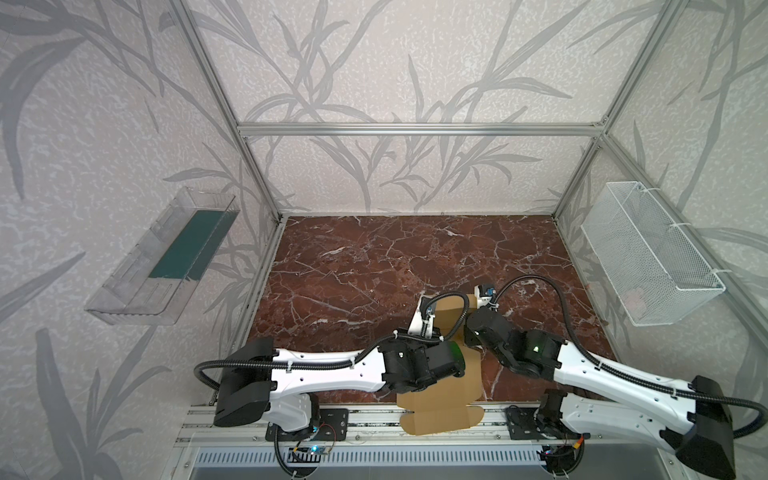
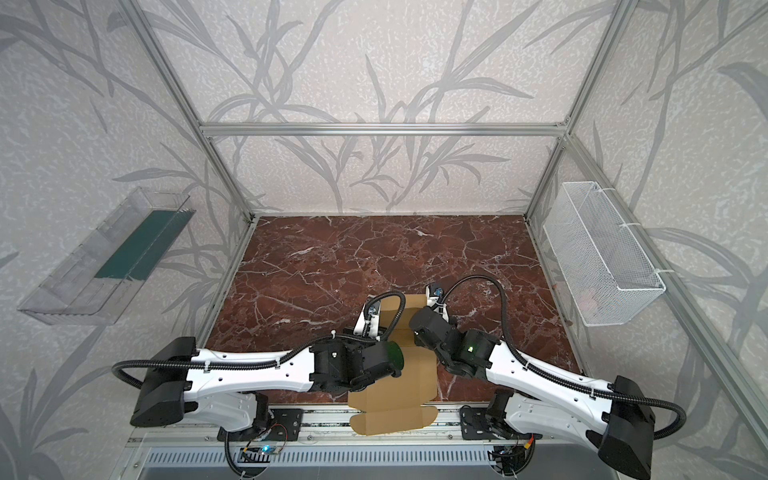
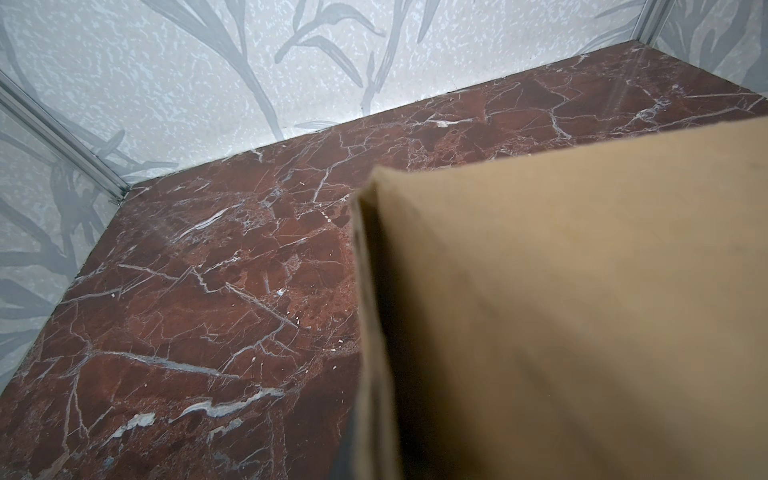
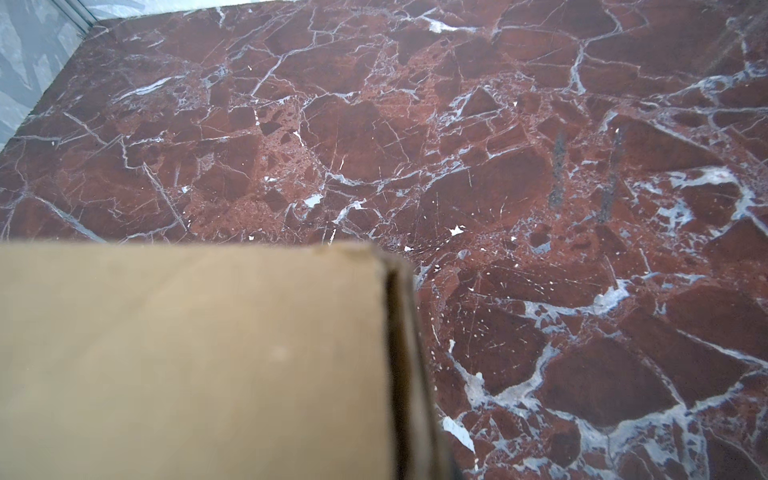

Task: Fold the paper box

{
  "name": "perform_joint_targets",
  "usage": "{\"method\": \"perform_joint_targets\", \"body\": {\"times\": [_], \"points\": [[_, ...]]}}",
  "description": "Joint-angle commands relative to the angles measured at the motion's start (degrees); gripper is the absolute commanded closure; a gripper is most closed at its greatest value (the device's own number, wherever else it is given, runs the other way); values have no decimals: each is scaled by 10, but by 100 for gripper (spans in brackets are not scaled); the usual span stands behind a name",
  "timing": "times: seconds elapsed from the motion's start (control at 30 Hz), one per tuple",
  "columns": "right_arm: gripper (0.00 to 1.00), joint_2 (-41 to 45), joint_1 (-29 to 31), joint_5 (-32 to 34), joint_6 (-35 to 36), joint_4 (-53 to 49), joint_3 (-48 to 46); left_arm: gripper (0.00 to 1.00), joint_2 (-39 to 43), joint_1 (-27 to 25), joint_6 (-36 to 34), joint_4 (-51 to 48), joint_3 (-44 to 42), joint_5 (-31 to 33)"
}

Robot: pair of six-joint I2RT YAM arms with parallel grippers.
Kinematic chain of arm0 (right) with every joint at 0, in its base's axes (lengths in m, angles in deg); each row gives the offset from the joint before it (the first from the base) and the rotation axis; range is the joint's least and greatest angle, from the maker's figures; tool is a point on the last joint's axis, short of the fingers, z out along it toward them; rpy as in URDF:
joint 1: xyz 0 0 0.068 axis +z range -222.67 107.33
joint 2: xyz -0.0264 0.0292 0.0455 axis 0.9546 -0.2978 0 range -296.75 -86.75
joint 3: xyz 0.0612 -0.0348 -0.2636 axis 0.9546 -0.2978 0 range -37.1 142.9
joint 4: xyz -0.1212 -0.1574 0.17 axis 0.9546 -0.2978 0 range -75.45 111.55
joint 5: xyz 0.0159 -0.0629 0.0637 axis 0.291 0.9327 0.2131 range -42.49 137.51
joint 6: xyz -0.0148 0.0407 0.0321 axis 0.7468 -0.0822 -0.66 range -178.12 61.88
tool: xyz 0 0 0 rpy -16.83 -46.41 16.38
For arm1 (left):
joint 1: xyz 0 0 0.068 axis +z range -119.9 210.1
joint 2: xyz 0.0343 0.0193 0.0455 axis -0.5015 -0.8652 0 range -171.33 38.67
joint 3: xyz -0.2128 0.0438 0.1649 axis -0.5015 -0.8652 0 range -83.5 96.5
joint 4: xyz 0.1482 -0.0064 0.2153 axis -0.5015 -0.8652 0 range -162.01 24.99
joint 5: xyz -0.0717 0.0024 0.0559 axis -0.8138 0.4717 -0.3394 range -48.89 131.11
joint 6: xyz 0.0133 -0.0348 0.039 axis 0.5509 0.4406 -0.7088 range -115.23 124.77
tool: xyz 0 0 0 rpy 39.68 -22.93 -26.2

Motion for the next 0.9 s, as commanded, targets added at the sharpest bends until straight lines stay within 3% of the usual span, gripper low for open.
{"method": "perform_joint_targets", "body": {"times": [0.0, 0.1, 0.23, 0.57, 0.87], "points": [[76, 8, -2, 1, -8, -2, -14, 100, -3, -3, 20, -17, 22, 30], [77, 11, -3, -5, -17, 6, -20, 100, -4, -3, 19, -20, 27, 33], [86, 10, -2, -8, -27, 9, -20, 100, -5, -3, 20, -20, 27, 35], [61, 62, -2, -32, -34, -6, -26, 100, -19, -1, 23, -33, 29, 36], [53, 138, 1, -45, -42, -59, -43, 100, -23, 5, 32, -44, 23, 34]]}}
